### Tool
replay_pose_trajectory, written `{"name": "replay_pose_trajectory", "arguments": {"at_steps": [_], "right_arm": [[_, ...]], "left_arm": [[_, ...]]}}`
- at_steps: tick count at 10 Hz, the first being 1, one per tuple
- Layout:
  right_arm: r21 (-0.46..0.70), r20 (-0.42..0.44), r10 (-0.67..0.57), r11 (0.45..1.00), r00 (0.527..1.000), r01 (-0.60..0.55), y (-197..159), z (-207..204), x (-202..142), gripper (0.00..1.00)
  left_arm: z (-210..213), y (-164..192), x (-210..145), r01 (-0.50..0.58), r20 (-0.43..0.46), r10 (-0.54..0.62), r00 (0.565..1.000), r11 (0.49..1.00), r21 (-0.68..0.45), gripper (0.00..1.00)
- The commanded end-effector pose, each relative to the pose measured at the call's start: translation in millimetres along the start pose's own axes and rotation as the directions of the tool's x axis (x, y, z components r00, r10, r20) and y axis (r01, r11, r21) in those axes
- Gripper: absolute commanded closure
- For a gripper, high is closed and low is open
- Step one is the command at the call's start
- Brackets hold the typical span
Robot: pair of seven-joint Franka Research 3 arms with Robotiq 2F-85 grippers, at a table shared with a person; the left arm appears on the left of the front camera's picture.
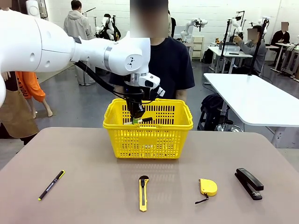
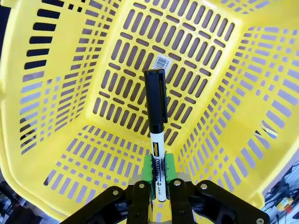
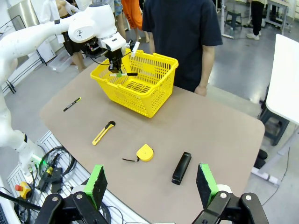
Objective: Place the items the person wants into the basket.
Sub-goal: Pick up the item the person points to and place it in the Market Basket.
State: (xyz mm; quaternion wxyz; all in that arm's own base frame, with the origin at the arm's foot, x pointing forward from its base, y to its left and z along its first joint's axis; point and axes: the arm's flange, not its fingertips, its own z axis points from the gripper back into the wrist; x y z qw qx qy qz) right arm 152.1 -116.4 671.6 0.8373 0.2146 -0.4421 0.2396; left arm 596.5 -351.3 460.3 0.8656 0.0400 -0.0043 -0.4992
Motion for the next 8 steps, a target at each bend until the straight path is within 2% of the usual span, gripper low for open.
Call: {"name": "replay_pose_trajectory", "arguments": {"at_steps": [1, 3, 4, 5, 6, 7, 8], "right_arm": [[-0.004, -0.014, -0.008, 1.000, 1.000, 0.008, 0.2, -0.9, -0.8, 0.00], [-0.004, -0.014, -0.008, 1.000, 1.000, 0.008, 0.2, -0.9, -0.8, 0.00], [-0.004, -0.014, -0.008, 1.000, 1.000, 0.008, 0.2, -0.9, -0.8, 0.00], [-0.004, -0.014, -0.008, 1.000, 1.000, 0.008, 0.2, -0.9, -0.8, 0.00], [-0.004, -0.014, -0.008, 1.000, 1.000, 0.008, 0.2, -0.9, -0.8, 0.00], [-0.004, -0.014, -0.008, 1.000, 1.000, 0.008, 0.2, -0.9, -0.8, 0.00], [-0.004, -0.014, -0.008, 1.000, 1.000, 0.008, 0.2, -0.9, -0.8, 0.00]], "left_arm": [[-6.9, -3.2, -4.9, -0.033, 0.019, 0.032, 0.999, 0.999, 0.032, 0.89], [-12.4, -2.6, -4.2, -0.032, 0.034, 0.031, 0.999, 0.999, 0.039, 0.89], [-13.0, -3.0, -4.2, -0.027, 0.039, 0.026, 0.999, 0.999, 0.040, 0.65], [-13.1, -2.9, -4.4, -0.020, 0.044, 0.018, 0.999, 0.999, 0.042, 0.30], [-13.3, -2.7, -4.9, -0.017, 0.046, 0.015, 0.999, 0.999, 0.044, 0.06], [-13.2, -2.9, -5.3, -0.016, 0.049, 0.014, 0.999, 0.999, 0.048, 0.00], [-12.9, -2.5, -5.7, -0.028, 0.055, 0.025, 0.998, 0.998, 0.054, 0.00]]}}
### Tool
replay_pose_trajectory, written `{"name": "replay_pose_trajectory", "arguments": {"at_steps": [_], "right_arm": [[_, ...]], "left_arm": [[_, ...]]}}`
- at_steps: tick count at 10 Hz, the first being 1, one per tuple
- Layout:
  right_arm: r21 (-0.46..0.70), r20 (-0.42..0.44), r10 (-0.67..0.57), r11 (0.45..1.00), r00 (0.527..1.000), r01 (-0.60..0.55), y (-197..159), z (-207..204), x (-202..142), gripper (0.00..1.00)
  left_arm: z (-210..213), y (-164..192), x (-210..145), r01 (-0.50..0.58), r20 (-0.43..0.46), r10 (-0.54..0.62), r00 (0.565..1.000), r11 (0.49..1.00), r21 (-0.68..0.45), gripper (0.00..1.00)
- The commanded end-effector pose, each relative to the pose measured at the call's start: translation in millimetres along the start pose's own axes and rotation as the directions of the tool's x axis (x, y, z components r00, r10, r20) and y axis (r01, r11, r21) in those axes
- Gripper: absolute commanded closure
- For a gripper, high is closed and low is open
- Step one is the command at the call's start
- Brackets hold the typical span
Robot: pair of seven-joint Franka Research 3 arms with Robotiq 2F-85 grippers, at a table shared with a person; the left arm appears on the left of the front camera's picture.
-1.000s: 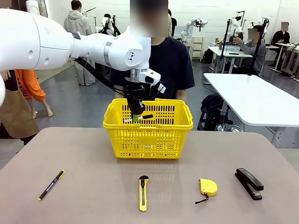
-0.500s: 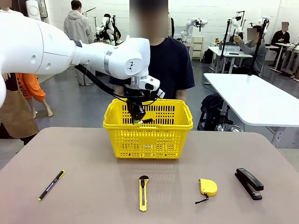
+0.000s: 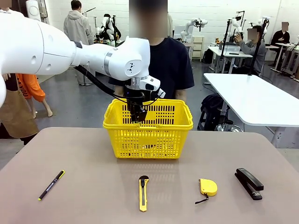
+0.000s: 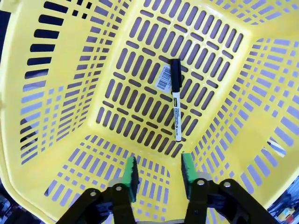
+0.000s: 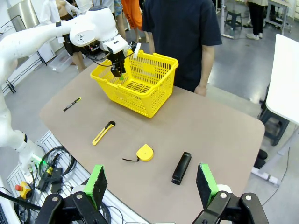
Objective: Place the items the person wants into the basket.
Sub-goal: Pick up the item the person points to and place it in the Market Basket.
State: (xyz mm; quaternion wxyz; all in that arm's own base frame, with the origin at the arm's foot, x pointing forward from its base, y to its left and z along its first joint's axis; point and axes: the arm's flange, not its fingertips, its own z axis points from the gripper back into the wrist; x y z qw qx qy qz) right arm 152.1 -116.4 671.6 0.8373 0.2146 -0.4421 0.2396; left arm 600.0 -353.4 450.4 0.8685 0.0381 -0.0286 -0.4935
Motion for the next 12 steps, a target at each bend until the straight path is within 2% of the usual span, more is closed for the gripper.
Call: {"name": "replay_pose_trajectory", "arguments": {"at_steps": [1, 9, 12], "right_arm": [[-0.004, -0.014, -0.008, 1.000, 1.000, 0.008, 0, -1, -1, 0.00], [-0.004, -0.014, -0.008, 1.000, 1.000, 0.008, 0, -1, -1, 0.00], [-0.004, -0.014, -0.008, 1.000, 1.000, 0.008, 0, -1, -1, 0.00]], "left_arm": [[-2, -2, -10, -0.067, 0.021, 0.066, 0.998, 0.997, 0.048, 0.00], [2, -1, -9, -0.091, 0.006, 0.091, 0.996, 0.995, 0.041, 0.00], [34, -14, -18, -0.190, 0.058, 0.187, 0.981, 0.980, 0.053, 0.00]]}}
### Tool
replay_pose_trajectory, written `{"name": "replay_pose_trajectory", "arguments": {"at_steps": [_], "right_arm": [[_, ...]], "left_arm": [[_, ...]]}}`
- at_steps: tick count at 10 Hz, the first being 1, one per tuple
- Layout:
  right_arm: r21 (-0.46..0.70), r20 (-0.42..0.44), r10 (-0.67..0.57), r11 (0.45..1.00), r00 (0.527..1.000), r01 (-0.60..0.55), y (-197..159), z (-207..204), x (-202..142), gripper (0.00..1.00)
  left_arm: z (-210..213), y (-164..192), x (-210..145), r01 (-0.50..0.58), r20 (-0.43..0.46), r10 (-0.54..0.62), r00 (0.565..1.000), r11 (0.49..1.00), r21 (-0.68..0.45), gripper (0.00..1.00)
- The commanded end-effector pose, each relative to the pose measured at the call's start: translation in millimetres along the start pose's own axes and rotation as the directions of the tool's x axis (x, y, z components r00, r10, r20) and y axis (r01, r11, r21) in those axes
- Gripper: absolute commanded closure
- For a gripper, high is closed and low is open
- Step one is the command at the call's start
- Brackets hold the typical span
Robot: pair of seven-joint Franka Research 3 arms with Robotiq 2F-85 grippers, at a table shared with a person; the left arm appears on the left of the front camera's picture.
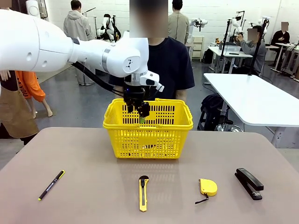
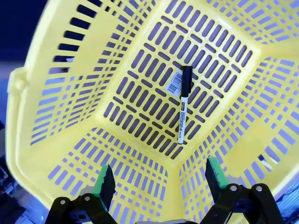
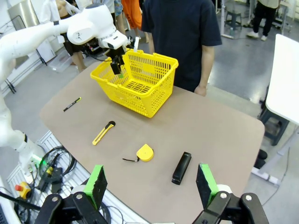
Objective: Place the items the person wants into the basket.
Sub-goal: Pick up the item the person points to and place it in the Market Basket.
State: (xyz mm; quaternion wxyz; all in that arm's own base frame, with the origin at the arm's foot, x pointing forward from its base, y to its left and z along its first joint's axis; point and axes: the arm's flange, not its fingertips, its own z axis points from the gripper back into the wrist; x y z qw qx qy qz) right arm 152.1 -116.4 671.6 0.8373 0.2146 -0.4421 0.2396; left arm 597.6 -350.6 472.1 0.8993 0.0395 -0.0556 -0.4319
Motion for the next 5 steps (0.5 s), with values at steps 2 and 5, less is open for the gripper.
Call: {"name": "replay_pose_trajectory", "arguments": {"at_steps": [2, 5], "right_arm": [[-0.004, -0.014, -0.008, 1.000, 1.000, 0.008, 0, -1, -1, 0.00], [-0.004, -0.014, -0.008, 1.000, 1.000, 0.008, 0, -1, -1, 0.00]], "left_arm": [[90, -46, -53, -0.062, 0.085, 0.052, 0.995, 0.991, 0.118, 0.00], [155, -64, -131, -0.110, 0.089, 0.094, 0.992, 0.974, 0.197, 0.00]]}}
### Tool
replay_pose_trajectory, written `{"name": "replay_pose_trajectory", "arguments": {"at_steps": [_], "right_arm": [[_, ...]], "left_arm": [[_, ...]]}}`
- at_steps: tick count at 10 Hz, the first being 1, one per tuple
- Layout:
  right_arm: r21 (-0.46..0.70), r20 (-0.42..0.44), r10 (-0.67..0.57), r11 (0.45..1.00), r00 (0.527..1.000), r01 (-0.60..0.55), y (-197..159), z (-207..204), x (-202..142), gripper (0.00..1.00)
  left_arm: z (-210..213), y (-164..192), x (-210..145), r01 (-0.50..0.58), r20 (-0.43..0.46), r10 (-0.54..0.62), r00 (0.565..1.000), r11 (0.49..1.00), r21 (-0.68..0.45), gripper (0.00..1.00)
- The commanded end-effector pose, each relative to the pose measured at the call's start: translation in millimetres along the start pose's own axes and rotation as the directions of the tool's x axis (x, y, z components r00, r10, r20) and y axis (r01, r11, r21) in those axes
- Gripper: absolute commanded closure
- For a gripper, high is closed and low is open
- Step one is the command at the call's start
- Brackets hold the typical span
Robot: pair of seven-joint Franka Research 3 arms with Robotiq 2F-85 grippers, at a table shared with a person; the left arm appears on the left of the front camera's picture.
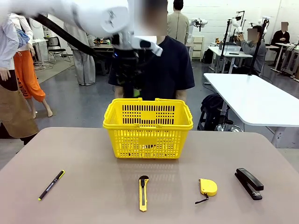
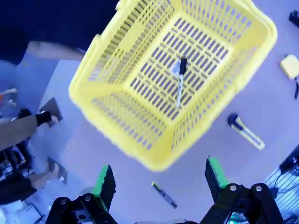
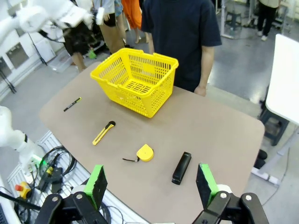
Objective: Place the items the person wants into the basket.
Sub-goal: Pick up the item the person points to and place it in the Market Basket.
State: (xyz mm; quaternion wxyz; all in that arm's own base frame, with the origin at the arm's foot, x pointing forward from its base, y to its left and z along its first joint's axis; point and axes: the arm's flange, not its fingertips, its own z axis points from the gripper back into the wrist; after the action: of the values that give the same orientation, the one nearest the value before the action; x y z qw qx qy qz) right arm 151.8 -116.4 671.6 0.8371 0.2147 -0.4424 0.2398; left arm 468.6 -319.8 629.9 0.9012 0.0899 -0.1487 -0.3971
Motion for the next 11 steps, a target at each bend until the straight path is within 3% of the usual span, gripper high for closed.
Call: {"name": "replay_pose_trajectory", "arguments": {"at_steps": [1, 3, 5, 8, 11], "right_arm": [[-0.004, -0.014, -0.009, 1.000, 1.000, 0.009, 0, -1, -1, 0.00], [-0.004, -0.014, -0.009, 1.000, 1.000, 0.009, 0, -1, -1, 0.00], [-0.004, -0.014, -0.009, 1.000, 1.000, 0.009, 0, -1, -1, 0.00], [-0.004, -0.014, -0.009, 1.000, 1.000, 0.009, 0, -1, -1, 0.00], [-0.004, -0.014, -0.009, 1.000, 1.000, 0.009, 0, -1, -1, 0.00]], "left_arm": [[-8, 1, -72, -0.064, -0.065, 0.066, 0.996, 0.998, 0.024, 0.00], [-4, 7, -126, -0.116, -0.036, 0.116, 0.993, 0.993, 0.024, 0.00], [-9, 14, -150, -0.137, -0.030, 0.137, 0.990, 0.991, -0.002, 0.00], [-19, 32, -157, -0.177, -0.051, 0.173, 0.984, 0.981, -0.079, 0.00], [-16, 26, -157, -0.180, -0.060, 0.178, 0.982, 0.983, -0.039, 0.00]]}}
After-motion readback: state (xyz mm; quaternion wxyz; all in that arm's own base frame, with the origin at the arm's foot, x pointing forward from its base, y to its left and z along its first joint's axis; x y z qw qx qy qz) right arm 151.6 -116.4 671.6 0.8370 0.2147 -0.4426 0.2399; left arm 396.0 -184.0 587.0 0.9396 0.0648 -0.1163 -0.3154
